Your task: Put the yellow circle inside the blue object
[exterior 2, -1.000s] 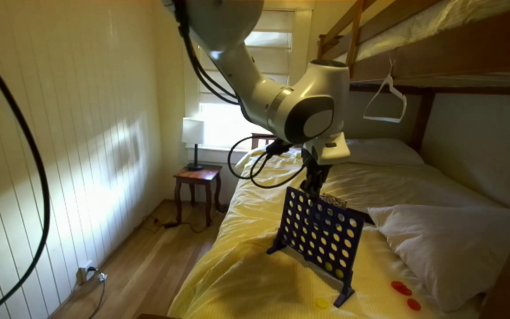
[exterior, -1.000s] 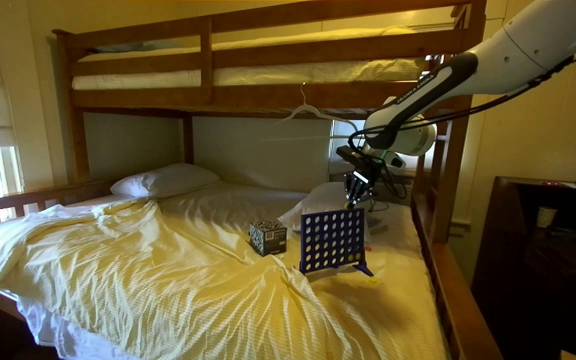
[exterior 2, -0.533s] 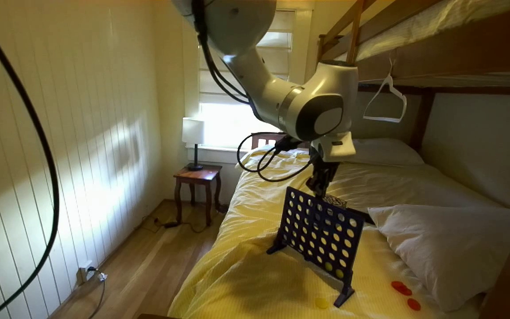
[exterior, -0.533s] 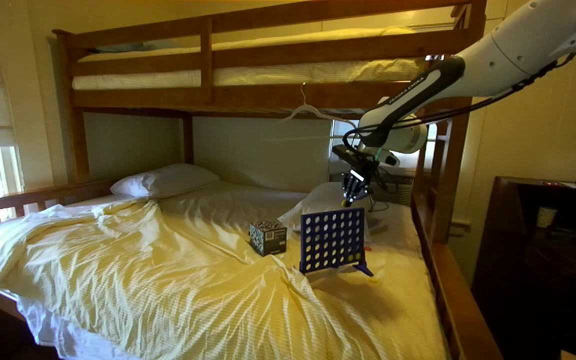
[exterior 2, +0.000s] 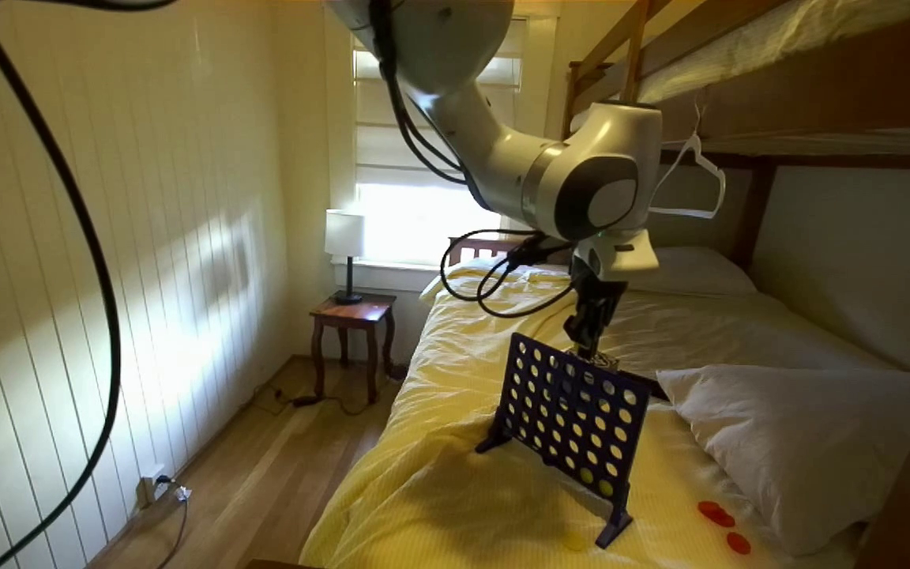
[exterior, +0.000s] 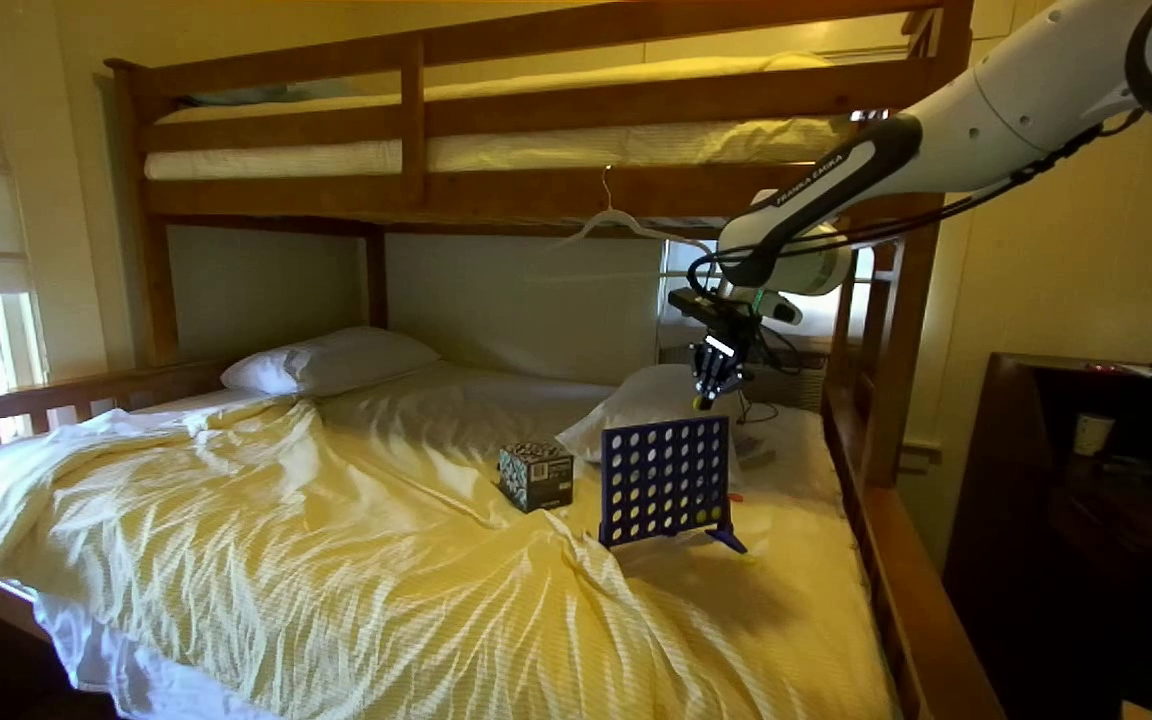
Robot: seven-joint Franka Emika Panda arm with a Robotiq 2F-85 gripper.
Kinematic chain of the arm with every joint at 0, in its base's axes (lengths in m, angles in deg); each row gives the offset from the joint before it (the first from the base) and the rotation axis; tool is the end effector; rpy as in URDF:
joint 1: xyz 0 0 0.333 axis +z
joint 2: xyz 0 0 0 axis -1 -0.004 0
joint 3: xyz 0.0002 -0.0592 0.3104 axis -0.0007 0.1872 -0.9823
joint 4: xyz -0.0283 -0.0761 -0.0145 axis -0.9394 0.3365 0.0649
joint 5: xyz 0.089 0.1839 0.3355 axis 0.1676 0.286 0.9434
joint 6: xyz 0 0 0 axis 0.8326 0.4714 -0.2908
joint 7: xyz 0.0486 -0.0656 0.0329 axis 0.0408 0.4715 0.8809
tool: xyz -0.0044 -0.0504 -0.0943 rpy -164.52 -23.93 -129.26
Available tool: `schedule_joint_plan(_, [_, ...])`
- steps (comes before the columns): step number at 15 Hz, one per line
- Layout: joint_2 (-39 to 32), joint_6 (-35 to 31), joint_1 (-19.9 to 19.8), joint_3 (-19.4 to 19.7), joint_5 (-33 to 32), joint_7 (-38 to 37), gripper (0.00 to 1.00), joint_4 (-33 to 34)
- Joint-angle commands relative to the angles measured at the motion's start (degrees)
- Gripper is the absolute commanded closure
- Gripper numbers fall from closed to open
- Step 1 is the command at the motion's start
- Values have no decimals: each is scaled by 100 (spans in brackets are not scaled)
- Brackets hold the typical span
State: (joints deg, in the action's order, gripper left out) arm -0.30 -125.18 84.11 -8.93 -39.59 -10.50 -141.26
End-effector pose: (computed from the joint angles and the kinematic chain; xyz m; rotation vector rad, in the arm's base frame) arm 0.5958 -0.1760 0.4084 -1.8100 2.2681 -0.2647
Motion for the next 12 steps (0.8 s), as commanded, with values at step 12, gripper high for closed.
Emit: schedule_joint_plan(12, [-555,570,226,48,-1579,-576,98,925])
